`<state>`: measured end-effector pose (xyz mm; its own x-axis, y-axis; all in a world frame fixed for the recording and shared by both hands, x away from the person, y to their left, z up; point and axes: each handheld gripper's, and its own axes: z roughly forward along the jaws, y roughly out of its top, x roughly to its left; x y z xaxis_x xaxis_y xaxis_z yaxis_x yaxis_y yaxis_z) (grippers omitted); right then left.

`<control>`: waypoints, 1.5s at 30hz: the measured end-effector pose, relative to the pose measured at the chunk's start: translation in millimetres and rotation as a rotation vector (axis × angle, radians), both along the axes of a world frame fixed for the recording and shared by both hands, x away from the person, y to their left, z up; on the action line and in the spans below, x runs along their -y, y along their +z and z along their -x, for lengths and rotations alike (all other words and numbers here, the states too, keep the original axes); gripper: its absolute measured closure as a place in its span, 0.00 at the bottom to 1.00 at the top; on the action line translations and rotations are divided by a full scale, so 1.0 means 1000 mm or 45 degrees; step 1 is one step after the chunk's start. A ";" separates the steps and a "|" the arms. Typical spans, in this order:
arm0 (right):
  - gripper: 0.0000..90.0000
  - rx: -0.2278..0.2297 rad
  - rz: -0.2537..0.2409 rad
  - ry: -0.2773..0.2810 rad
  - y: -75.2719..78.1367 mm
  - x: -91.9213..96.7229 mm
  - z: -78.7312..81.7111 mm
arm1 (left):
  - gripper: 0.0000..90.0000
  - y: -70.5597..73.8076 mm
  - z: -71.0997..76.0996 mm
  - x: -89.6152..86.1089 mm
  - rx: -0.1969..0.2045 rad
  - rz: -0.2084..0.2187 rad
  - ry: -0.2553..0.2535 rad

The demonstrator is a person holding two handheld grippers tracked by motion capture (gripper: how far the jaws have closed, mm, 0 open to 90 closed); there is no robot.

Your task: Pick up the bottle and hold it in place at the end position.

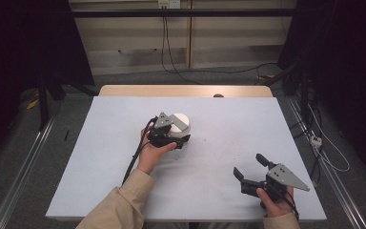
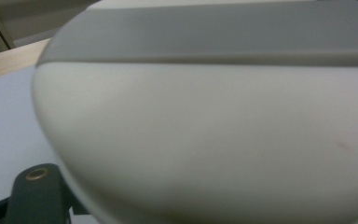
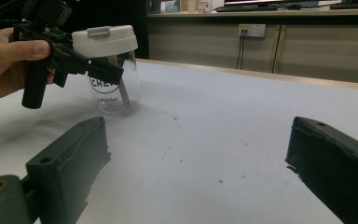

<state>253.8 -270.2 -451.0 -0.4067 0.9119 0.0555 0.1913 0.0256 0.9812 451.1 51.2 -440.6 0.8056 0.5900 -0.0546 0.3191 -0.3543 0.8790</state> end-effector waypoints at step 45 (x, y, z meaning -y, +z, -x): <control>0.05 -0.038 0.032 0.048 0.010 -0.018 -0.023 | 0.19 -0.017 -0.003 0.005 0.025 0.081 -0.071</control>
